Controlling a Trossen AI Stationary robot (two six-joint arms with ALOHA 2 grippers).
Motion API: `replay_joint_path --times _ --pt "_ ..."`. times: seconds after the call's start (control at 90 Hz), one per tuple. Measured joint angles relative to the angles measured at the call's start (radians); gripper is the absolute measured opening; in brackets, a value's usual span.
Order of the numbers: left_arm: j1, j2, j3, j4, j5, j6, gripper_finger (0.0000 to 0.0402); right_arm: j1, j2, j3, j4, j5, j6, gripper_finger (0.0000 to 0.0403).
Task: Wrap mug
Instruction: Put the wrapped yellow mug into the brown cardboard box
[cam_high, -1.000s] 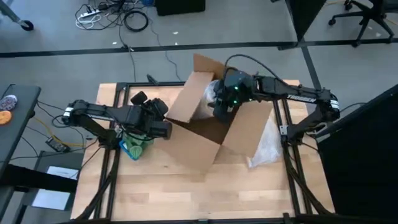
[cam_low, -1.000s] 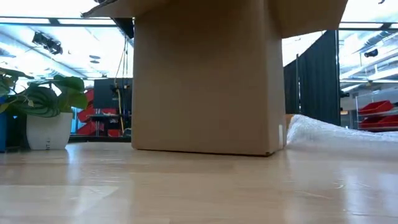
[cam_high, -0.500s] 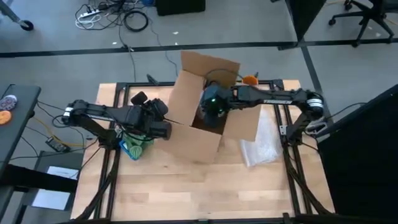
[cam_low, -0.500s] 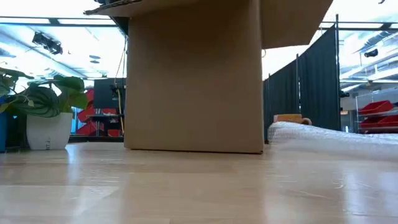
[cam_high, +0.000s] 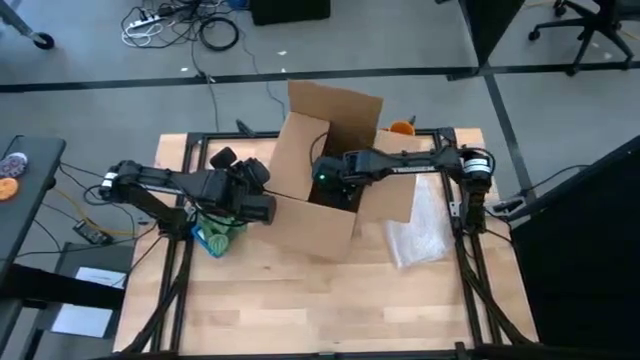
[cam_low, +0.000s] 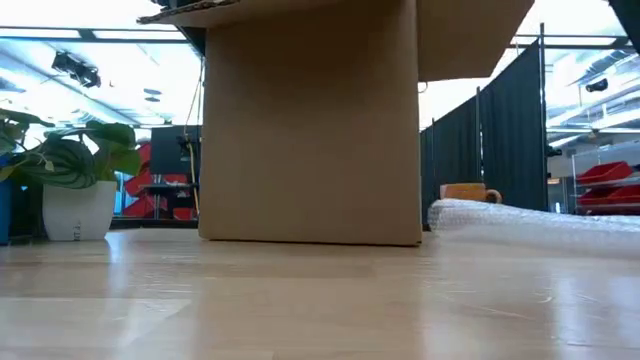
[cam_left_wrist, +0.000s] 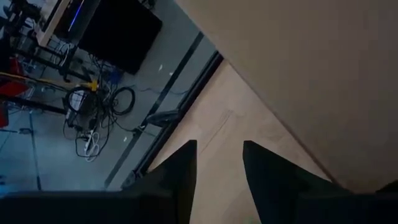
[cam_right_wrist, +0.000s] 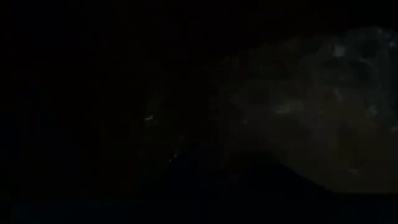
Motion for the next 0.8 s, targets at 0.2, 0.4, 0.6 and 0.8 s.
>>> replay_joint_path --times 0.2,0.4,0.6,0.8 --pt "0.0 0.0 0.0 -0.001 0.001 0.0 0.0117 0.0 0.016 0.003 0.01 0.021 0.058 0.0116" --pt "0.0 0.0 0.0 -0.001 0.001 -0.001 0.0117 0.0 -0.008 0.001 0.013 0.029 0.062 0.0179" --pt "0.0 0.0 0.0 -0.001 0.001 -0.001 0.0117 0.0 -0.072 0.0 -0.015 0.027 0.062 0.0244" --pt "0.0 0.0 0.0 0.003 0.026 -0.003 0.0117 0.009 -0.177 0.0 -0.071 -0.013 0.089 0.0271"
